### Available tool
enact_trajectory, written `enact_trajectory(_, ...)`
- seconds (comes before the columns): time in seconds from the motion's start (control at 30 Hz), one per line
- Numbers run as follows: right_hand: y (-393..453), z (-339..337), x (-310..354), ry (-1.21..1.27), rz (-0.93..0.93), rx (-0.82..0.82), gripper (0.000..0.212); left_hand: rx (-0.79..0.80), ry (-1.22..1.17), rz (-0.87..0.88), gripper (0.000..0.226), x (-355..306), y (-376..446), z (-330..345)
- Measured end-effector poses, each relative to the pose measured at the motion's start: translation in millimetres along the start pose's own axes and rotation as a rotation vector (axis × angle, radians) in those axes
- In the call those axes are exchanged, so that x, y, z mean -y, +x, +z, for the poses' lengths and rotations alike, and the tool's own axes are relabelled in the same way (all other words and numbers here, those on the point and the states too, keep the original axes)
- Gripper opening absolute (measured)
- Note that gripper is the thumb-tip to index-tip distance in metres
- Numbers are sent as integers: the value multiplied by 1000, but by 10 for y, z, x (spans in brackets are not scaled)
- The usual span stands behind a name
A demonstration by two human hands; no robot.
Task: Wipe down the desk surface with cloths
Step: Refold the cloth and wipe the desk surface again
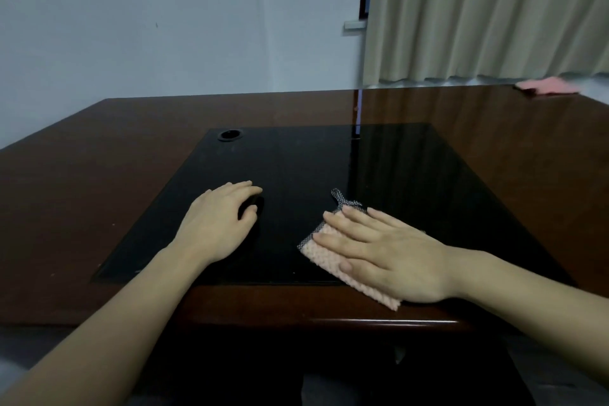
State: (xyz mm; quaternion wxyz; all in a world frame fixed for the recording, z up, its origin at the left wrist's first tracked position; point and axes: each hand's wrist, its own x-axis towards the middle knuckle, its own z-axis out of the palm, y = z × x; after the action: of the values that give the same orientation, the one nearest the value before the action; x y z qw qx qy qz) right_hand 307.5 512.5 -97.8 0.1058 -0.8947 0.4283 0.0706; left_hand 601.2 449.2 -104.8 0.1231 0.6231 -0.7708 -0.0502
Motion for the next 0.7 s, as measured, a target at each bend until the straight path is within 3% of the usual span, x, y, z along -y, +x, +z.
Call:
enact_trajectory(0.2,139,-107,-297,-22,102,-5,69,-10,55,36,47,-113,-34,-38)
enact_trajectory(0.3,468,-186,-731,-41,270,-61,56,-7,-12,34,47,-211,-71,-30)
enact_trajectory(0.47,846,-320,-1072,41,479,-65,54,9,-6,35,46,-262,-109,-16)
enact_trajectory(0.7,327,-105,-211,-19,219,-66,53,-1,-17,19,47,-261,-206,-45)
